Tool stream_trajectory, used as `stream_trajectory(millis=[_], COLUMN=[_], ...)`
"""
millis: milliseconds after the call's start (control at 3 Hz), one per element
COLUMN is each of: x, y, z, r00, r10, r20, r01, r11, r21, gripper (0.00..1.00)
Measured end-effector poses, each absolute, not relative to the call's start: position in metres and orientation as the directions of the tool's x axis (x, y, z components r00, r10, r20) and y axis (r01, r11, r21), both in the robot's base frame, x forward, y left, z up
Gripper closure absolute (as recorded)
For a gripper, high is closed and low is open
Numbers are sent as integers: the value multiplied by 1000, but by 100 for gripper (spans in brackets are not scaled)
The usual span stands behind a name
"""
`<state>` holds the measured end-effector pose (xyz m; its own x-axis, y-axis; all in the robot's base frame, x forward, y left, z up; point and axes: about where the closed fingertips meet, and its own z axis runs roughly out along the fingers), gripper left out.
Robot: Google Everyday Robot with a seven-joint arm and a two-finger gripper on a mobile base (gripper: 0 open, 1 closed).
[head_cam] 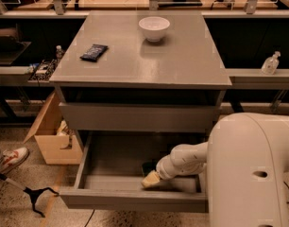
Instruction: Pick sponge from middle drawer and place on counter
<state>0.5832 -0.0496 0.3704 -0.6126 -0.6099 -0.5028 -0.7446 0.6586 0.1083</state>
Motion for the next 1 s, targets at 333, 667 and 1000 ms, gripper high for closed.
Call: stream_trajectory(millis=[333, 667, 1000], x=[581, 579, 577], y=[-48, -47, -49], z=[362, 361, 381], r00=[-618, -618, -601], r10=[-609, -607, -589], r20=[-497, -500, -540], r01=[-743, -744, -750], r11=[658, 656, 649], r21=[118, 125, 128], gripper=[41, 65, 88])
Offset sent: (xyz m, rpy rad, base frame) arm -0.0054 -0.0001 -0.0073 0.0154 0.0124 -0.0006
